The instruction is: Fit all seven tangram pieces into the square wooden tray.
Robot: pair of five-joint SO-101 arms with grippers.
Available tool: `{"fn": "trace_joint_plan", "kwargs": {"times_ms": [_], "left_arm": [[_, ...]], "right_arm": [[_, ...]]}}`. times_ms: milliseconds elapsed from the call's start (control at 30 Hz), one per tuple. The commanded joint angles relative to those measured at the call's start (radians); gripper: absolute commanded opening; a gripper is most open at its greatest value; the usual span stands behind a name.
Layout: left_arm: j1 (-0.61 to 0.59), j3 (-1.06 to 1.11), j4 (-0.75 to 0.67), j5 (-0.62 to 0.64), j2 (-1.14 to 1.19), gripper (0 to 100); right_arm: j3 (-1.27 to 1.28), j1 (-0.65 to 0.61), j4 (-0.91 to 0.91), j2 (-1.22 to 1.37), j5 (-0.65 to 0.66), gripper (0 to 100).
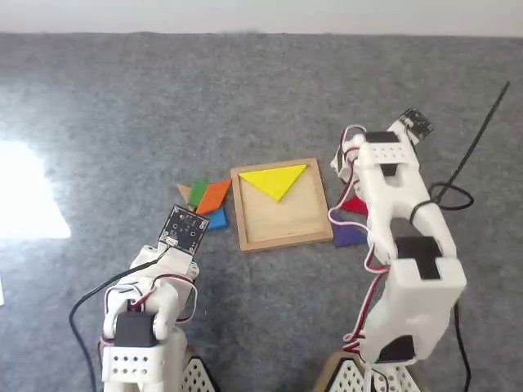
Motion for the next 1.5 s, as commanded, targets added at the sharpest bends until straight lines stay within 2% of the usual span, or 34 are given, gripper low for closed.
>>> {"fn": "trace_joint_plan", "kwargs": {"times_ms": [0, 467, 633, 733, 833, 1233, 1367, 1467], "left_arm": [[-0.005, -0.008, 0.006, 0.006, 0.006, 2], [-0.005, -0.008, 0.006, 0.006, 0.006, 2], [-0.005, -0.008, 0.006, 0.006, 0.006, 2], [-0.005, -0.008, 0.006, 0.006, 0.006, 2], [-0.005, -0.008, 0.006, 0.006, 0.006, 2], [-0.005, -0.008, 0.006, 0.006, 0.006, 2], [-0.005, -0.008, 0.006, 0.006, 0.006, 2], [-0.005, -0.008, 0.006, 0.006, 0.006, 2]], "right_arm": [[-0.123, 0.039, 0.045, 0.045, -0.025, 37.5], [-0.129, 0.093, 0.045, 0.107, -0.018, 37.5], [-0.129, 0.120, 0.038, 0.113, 0.097, 36.6], [-0.130, 0.124, 0.038, 0.113, 0.129, 28.2], [-0.129, 0.117, 0.042, 0.114, 0.222, 21.9], [-0.120, 0.062, 0.068, 0.097, 0.253, 22.6], [-0.137, 0.061, 0.087, 0.021, 0.264, 22.6], [-0.166, 0.061, 0.136, -0.074, 0.345, 22.6]]}}
